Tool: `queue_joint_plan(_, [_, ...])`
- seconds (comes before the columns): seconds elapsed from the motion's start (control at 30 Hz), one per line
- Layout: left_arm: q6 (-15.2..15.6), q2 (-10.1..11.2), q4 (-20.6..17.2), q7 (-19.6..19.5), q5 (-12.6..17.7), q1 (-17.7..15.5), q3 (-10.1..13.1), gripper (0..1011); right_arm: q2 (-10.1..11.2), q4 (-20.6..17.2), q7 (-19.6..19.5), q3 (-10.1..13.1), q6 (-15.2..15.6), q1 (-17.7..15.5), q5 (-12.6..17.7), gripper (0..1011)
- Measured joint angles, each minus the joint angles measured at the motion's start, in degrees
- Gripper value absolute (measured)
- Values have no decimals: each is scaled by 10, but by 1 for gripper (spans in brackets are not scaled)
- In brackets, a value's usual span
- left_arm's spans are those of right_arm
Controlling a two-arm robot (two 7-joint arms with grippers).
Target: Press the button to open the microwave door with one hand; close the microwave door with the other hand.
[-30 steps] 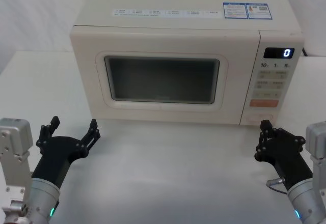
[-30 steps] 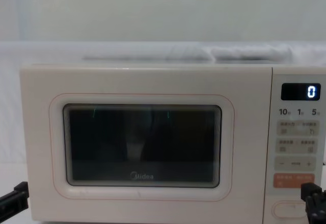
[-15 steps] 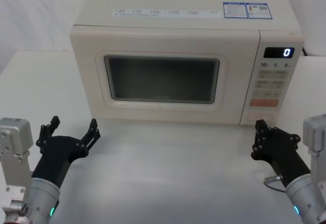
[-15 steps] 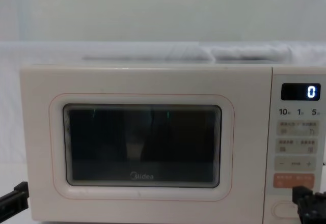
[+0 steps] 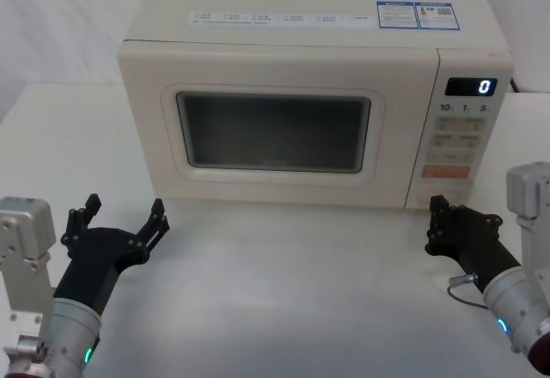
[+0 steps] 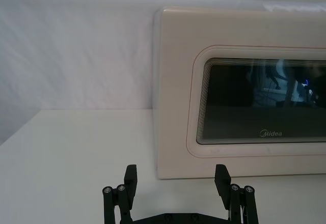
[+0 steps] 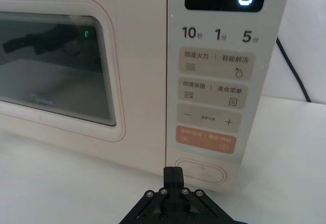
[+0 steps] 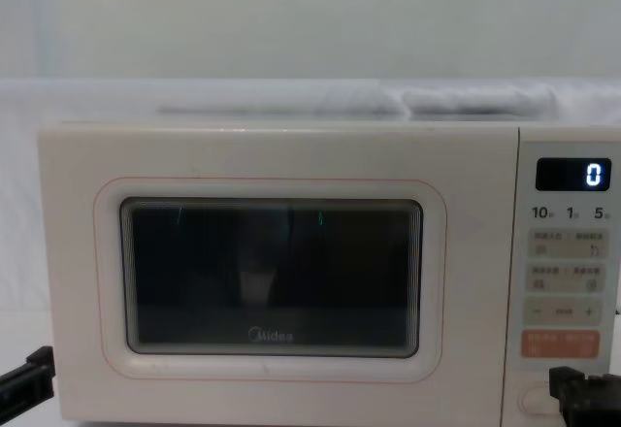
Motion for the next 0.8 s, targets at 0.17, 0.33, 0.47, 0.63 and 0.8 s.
queue_joint_plan(0.17, [0,0,0,0,0,0,0,1001,-3,11,3,2,5,8,2,0])
queue_joint_plan(0.33, [0,0,0,0,0,0,0,1001,-7,29,5,5,6,15,4,0])
queue_joint_plan(0.47, [0,0,0,0,0,0,0,1001,-10,39,5,7,1,17,5,0])
queue_joint_plan(0.63, [0,0,0,0,0,0,0,1001,-16,61,5,11,-16,26,9,0])
queue_joint_plan(0.8, [0,0,0,0,0,0,0,1001,-21,75,5,12,-23,34,12,0])
